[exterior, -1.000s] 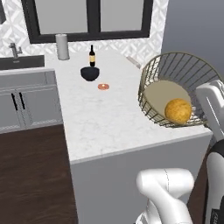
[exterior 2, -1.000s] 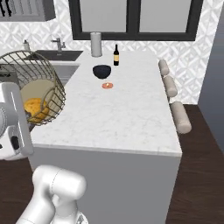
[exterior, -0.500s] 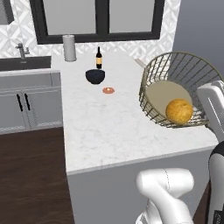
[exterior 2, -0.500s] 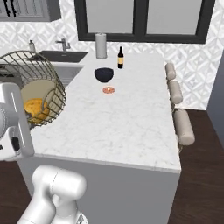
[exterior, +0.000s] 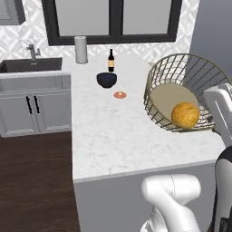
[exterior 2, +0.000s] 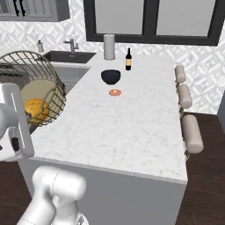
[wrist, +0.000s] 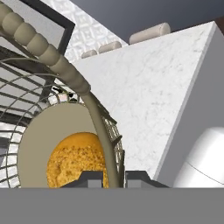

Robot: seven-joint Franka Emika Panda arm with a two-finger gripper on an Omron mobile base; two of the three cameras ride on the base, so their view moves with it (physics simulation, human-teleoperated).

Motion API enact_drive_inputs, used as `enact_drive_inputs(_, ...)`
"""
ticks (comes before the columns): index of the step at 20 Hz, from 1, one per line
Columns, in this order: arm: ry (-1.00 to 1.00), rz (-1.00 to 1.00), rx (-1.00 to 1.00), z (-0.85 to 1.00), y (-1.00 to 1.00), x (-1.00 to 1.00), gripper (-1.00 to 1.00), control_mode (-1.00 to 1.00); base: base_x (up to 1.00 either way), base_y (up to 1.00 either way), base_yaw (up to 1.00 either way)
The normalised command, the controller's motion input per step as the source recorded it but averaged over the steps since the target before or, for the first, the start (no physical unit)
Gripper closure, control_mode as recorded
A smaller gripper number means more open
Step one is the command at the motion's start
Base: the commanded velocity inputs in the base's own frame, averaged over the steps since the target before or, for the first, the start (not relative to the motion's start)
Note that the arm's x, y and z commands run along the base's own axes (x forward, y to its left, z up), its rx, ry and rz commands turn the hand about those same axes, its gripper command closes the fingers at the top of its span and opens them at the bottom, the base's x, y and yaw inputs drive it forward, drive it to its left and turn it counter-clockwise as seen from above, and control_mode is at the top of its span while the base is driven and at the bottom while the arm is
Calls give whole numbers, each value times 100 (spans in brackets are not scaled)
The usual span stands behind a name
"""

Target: Open the cabinet, pick up the bread from the cabinet and place it in the basket. Then move the basket to the dining counter.

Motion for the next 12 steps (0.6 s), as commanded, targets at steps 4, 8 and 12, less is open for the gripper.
enact_drive_inputs(4,0,0,0,0,0,0,100,100,0,-35,21)
enact_drive_inputs(8,0,0,0,0,0,0,100,100,13,-28,19)
enact_drive_inputs(12,23,15,0,-36,-58,93,100,-100,0,0,0)
